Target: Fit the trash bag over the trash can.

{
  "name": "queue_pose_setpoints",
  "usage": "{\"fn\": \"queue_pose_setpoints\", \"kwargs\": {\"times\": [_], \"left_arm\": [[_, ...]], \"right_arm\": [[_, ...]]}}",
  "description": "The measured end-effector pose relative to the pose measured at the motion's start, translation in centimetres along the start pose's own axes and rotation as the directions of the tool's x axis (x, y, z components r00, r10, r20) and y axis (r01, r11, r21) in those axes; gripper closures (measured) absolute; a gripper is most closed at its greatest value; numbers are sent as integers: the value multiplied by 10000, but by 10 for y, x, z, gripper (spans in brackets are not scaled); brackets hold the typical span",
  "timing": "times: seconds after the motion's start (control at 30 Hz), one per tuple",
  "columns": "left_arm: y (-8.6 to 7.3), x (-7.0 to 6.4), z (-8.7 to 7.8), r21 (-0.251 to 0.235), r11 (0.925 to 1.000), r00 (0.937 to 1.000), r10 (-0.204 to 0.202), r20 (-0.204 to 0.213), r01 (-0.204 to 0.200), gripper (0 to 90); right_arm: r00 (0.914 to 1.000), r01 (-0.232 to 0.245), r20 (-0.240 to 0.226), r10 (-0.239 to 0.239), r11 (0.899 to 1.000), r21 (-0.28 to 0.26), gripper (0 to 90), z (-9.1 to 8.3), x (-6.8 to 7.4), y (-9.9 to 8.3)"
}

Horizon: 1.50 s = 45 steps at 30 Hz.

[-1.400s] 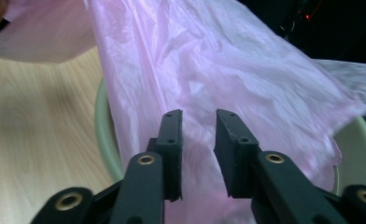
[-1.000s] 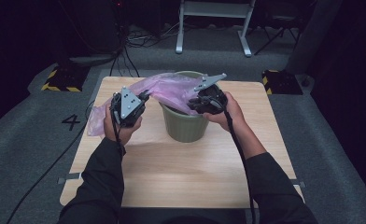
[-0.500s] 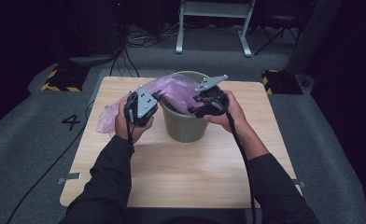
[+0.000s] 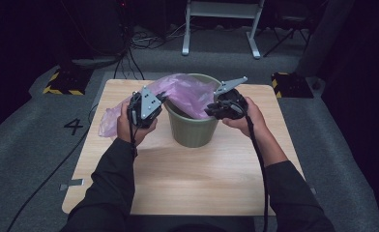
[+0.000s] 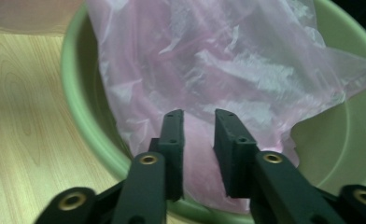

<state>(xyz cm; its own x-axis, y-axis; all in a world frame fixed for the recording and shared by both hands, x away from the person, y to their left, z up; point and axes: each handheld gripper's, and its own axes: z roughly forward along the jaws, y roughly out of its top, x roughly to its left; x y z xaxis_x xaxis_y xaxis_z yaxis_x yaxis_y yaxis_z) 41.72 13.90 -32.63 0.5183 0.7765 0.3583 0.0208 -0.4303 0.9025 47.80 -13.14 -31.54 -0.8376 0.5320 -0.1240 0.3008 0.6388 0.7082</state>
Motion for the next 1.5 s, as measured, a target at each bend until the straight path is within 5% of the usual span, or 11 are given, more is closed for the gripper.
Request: {"fn": "queue_pose_setpoints", "kwargs": {"times": [0.1, 0.2, 0.43, 0.63, 0.77, 0.97, 1.07, 1.17, 1.27, 1.37, 1.5], "left_arm": [[4, -7, 2, 6, 9998, 9997, 197, 170, -197, 893], [7, -12, 5, 30, 9992, 9990, 389, 240, -389, 893], [8, -19, 11, 106, 9993, 9973, 339, 654, -347, 892], [10, -28, 11, 40, 9996, 9915, 269, 1272, -277, 886], [9, -33, 10, 54, 9996, 9858, 259, 1662, -272, 882], [11, -36, 8, 9, 9992, 9750, 393, 2186, -405, 890], [10, -35, 7, -23, 9998, 9722, 215, 2330, -216, 857], [9, -34, 6, 47, 10000, 9646, 36, 2639, -50, 699], [10, -35, 0, 254, 9994, 9739, -280, 2254, 228, 497], [10, -31, -10, 533, 9974, 9647, -602, 2565, 480, 341], [5, -31, -23, 831, 9957, 9626, -616, 2639, 410, 275]], "right_arm": [[10000, -39, -33, 39, 9999, 155, 744, 4, 0, 2], [9999, 47, 124, -48, 10000, 25, 591, 5, 2, 5], [9990, 442, 66, -438, 9810, -1891, 272, -15, 12, 10], [9875, 1505, 805, -1354, 9617, -2291, 229, -21, 28, 15], [9877, 1478, 848, -1316, 9622, -2285, 233, -18, 30, 16], [9877, 1560, 377, -1516, 9698, -1877, 425, -4, 29, 14], [9853, 1698, 165, -1700, 9639, -2053, 678, 0, 31, 13], [9861, 1661, 243, -1646, 9648, -2039, 789, 2, 30, 11], [9904, 1368, 488, -1292, 9652, -2230, 861, 2, 28, 8], [9942, 998, 639, -871, 9668, -2353, 871, 0, 23, 4], [9949, 742, 838, -561, 9699, -2319, 873, -2, 18, 0]]}}
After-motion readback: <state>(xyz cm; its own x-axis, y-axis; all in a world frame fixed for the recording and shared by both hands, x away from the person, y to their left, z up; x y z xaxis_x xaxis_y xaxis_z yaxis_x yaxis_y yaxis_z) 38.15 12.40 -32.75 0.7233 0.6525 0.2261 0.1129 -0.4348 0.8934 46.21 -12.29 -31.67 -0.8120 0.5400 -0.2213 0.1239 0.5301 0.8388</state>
